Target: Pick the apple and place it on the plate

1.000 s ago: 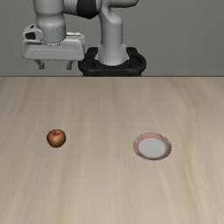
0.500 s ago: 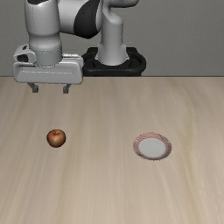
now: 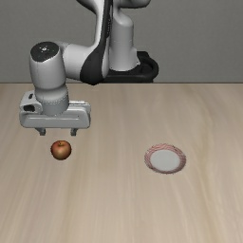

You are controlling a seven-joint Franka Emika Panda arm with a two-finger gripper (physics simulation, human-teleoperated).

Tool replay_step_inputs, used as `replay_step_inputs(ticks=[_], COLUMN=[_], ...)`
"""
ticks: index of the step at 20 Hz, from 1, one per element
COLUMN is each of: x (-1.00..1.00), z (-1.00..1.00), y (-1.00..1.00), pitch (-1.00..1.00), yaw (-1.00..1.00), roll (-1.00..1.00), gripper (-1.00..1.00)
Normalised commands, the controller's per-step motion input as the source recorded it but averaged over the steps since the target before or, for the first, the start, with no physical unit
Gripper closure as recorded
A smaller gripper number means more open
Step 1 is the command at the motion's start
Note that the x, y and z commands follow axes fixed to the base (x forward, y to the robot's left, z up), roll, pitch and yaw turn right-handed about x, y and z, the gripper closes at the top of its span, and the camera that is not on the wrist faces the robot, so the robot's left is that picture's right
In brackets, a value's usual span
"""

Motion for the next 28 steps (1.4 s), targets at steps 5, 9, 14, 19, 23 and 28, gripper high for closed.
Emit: replay_step_inputs(ticks=[5,9,14,19,23,28], x=[0.0,0.0,0.0,0.0,0.0,0.0], z=[-1.0,-0.5,0.0,0.2,0.75,0.8], y=[0.0,0.0,0.0,0.0,0.0,0.2], pitch=[0.0,0.0,0.0,0.0,0.0,0.0], yaw=[0.0,0.0,0.0,0.0,0.0,0.0], roll=[0.0,0.0,0.0,0.0,0.0,0.0], gripper=[-1.0,1.0,1.0,1.0,1.0,1.0])
